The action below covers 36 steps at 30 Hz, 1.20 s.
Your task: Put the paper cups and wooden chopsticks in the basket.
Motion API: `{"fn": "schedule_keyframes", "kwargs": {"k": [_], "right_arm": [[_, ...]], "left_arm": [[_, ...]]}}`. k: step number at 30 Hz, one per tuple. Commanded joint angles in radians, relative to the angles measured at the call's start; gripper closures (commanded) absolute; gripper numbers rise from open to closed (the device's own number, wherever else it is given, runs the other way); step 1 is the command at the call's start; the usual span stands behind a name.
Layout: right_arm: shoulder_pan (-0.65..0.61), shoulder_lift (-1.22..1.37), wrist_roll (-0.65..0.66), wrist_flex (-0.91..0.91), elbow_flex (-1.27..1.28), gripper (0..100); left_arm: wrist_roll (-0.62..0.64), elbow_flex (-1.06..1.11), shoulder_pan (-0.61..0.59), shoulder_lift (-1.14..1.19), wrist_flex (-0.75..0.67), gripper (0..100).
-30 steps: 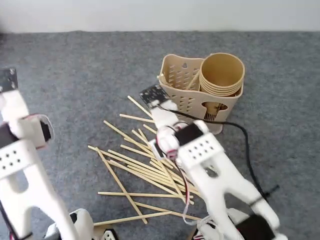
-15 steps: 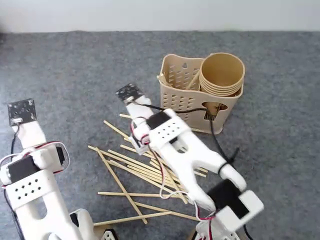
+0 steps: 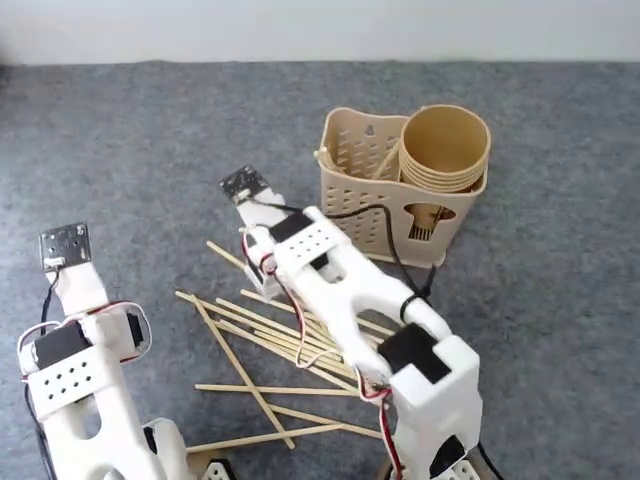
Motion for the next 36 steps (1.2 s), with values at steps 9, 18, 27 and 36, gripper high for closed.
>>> {"fn": "schedule_keyframes", "kwargs": {"k": [9, 18, 27, 36], "right_arm": [[0.028, 0.125, -0.006, -0.01, -0.115, 99.5], [0.025, 0.122, -0.005, 0.039, -0.118, 98.6], [0.025, 0.122, -0.011, 0.257, -0.281, 86.1], [-0.019, 0.165, -0.011, 0.251, -0.328, 86.4]], "left_arm": [[-0.003, 0.053, 0.018, -0.035, -0.074, 92], [-0.005, 0.073, 0.023, -0.035, -0.11, 92], [-0.005, 0.073, 0.023, -0.034, -0.115, 92], [-0.005, 0.074, 0.023, -0.032, -0.115, 92]]}}
